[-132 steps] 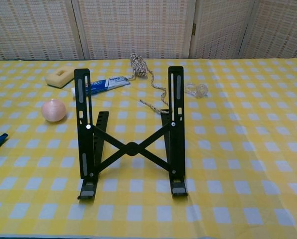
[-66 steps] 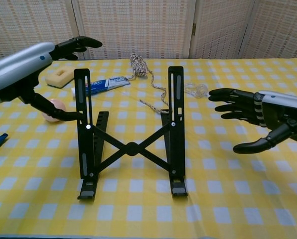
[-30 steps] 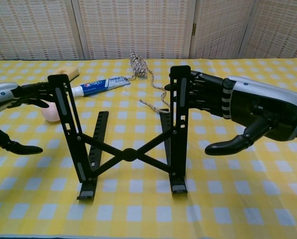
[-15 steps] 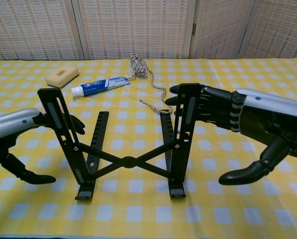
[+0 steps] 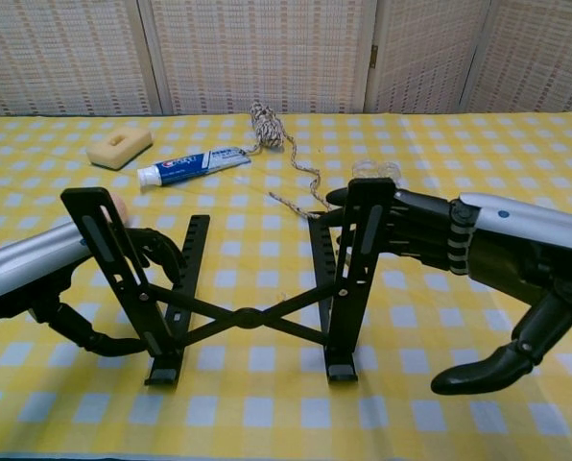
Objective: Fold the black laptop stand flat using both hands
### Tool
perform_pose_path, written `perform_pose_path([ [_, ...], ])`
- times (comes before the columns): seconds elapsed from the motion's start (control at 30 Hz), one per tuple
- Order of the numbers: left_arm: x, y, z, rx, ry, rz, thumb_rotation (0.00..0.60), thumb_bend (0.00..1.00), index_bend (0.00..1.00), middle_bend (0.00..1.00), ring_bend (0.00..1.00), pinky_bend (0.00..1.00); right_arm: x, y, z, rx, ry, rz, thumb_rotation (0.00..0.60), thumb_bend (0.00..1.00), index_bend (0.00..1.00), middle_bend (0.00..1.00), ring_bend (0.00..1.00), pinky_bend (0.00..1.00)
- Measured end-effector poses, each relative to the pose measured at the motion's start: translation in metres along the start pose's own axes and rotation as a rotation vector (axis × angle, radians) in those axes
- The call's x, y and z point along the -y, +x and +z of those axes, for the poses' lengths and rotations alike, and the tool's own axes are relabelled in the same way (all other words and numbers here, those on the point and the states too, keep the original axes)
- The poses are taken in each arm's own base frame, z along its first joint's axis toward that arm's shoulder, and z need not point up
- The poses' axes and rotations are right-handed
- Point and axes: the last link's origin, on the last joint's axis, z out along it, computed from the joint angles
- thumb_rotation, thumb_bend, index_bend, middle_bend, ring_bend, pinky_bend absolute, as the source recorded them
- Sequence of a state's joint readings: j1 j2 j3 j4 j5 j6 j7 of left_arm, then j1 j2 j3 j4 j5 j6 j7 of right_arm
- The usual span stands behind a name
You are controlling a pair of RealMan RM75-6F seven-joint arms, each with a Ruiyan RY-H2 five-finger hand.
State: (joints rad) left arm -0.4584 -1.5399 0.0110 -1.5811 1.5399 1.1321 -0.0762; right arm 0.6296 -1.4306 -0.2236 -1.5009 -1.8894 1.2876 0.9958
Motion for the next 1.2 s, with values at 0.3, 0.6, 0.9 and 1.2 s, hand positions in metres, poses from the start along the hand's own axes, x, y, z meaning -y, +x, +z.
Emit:
perform_pose_path([
  [0.3, 0.001, -0.002, 0.007, -0.028, 0.018, -0.033, 0.600, 0.23, 0.45, 0.32, 0.29, 0.28, -0.002, -0.005, -0.003, 0.007, -0.007, 0.007, 0.600, 0.17, 0.07, 0.09, 0.07, 0.00],
  [0.6, 0.006, 0.001, 0.009, -0.049, 0.032, -0.045, 0.600, 0.23, 0.47, 0.33, 0.29, 0.29, -0.001, -0.010, -0.006, 0.022, -0.006, 0.010, 0.600, 0.17, 0.07, 0.09, 0.07, 0.00],
  [0.9, 0.018, 0.014, 0.006, -0.085, 0.055, -0.018, 0.600, 0.23, 0.47, 0.33, 0.29, 0.28, -0.001, -0.022, -0.009, 0.056, -0.012, 0.022, 0.600, 0.17, 0.07, 0.09, 0.08, 0.00],
  [1.2, 0.022, 0.015, 0.003, -0.086, 0.056, -0.026, 0.600, 0.23, 0.48, 0.33, 0.29, 0.27, -0.002, -0.027, -0.007, 0.055, -0.016, 0.056, 0.600, 0.17, 0.07, 0.09, 0.08, 0.00],
])
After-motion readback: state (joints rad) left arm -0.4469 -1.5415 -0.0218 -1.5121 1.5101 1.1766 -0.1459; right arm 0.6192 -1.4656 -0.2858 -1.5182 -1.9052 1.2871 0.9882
